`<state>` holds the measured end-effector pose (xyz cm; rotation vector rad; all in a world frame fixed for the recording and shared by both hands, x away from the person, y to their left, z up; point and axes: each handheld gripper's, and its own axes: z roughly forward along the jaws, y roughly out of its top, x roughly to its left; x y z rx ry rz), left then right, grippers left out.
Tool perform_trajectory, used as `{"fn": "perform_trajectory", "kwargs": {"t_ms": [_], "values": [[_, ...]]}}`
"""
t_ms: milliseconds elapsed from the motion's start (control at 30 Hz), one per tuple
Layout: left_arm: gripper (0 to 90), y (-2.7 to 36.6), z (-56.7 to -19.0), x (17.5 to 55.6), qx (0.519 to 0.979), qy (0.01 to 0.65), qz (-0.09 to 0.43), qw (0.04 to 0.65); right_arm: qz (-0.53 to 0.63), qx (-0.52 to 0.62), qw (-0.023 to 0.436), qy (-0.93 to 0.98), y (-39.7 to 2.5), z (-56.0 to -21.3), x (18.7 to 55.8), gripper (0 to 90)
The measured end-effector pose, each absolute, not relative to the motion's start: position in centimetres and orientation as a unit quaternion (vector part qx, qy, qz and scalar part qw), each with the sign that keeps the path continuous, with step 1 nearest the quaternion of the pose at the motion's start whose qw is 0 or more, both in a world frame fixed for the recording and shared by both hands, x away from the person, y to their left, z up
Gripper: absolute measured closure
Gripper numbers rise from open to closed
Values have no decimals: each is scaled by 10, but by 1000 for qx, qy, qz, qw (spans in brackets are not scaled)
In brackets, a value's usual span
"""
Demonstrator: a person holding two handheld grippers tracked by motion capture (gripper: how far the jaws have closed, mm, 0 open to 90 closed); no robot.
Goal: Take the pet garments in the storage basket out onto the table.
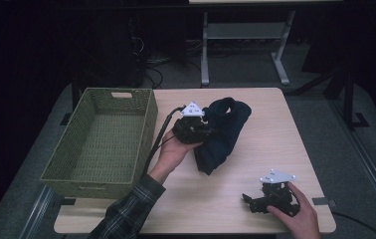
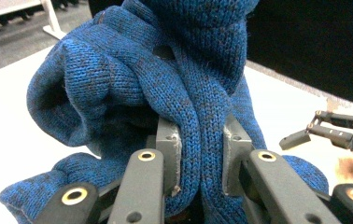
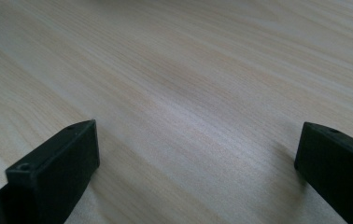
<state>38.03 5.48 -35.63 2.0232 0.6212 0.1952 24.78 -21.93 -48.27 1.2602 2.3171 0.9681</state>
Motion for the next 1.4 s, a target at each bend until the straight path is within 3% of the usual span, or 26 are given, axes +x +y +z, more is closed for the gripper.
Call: {"fn": "perform_trajectory", "kwargs": {"t_ms": [1033,1200,1400], "values": [[698,9,-451,413,873,274,44,400,341,441,165,814,-219,-483,248,0],[608,11,-450,416,867,278,46,411,341,442,164,813,-219,-483,248,0],[424,16,-446,416,861,279,42,423,339,441,165,814,-219,-483,248,0]]}}
